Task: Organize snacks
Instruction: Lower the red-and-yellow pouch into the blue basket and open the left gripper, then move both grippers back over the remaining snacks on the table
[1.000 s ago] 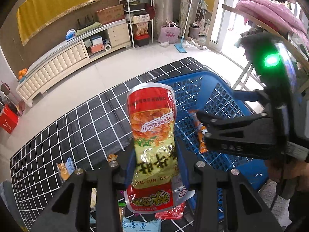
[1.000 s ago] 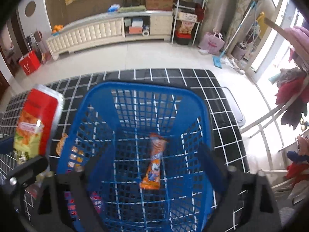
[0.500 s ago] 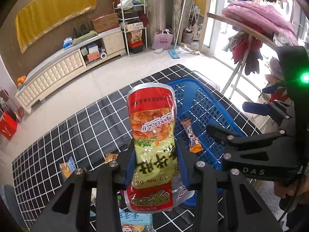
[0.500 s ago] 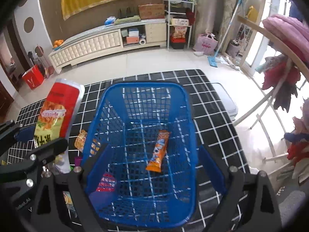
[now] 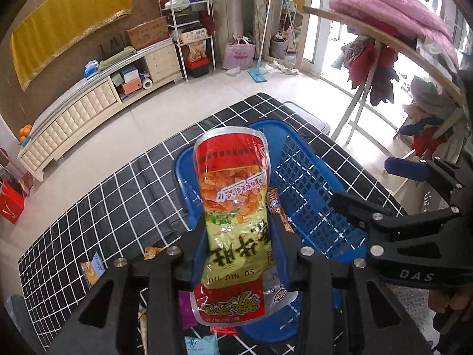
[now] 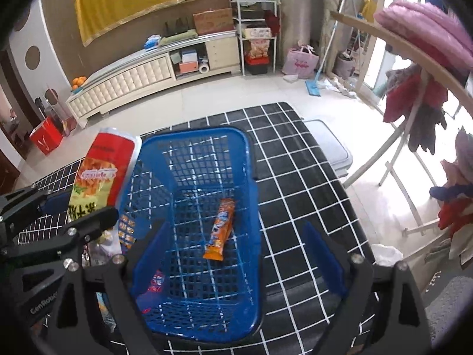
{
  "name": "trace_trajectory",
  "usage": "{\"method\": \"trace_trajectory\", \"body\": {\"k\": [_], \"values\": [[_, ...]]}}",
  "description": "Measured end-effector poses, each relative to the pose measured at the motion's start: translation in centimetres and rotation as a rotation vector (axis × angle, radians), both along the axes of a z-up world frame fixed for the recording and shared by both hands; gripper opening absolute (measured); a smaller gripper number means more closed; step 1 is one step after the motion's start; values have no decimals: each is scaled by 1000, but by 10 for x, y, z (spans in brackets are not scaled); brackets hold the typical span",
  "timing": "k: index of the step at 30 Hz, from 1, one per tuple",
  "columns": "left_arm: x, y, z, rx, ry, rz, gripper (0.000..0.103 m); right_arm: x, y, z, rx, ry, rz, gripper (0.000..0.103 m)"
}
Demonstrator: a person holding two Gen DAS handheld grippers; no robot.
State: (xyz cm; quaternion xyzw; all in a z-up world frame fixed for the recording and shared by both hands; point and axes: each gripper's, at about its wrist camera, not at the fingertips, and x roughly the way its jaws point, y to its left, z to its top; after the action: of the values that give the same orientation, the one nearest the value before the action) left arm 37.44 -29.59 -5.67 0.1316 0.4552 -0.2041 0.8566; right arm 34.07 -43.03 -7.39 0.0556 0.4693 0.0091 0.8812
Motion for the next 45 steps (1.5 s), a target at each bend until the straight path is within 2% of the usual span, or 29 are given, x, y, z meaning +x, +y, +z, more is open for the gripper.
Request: {"method": "trace_trajectory", "body": {"k": [11, 16, 18, 19, 21, 22, 31, 38, 45], "values": [[30, -25, -30, 62, 41, -8, 37, 8, -23, -18, 23, 0, -3, 94], [39, -31, -39, 86, 55, -3, 43, 11, -29, -22, 33, 4, -9, 94], [40, -30, -39, 85, 52, 1, 51, 11, -31, -24, 40, 5, -14, 94], [40, -29, -38, 79, 46, 4, 53, 11, -31, -24, 43, 5, -14, 93], [41, -27, -35, 67, 44, 7, 66, 10, -33, -24, 49, 0, -16, 93], [41, -26, -33, 64, 41, 11, 68, 10, -33, -23, 54, -4, -15, 93], [22, -6, -7, 44, 1, 37, 68, -2, -16, -1, 50, -25, 6, 93], [-7, 30, 22, 6, -43, 67, 70, -19, 9, 26, 45, -53, 40, 93], [-40, 77, 44, -21, -85, 119, 72, -43, 52, 48, 35, -87, 97, 93]]}}
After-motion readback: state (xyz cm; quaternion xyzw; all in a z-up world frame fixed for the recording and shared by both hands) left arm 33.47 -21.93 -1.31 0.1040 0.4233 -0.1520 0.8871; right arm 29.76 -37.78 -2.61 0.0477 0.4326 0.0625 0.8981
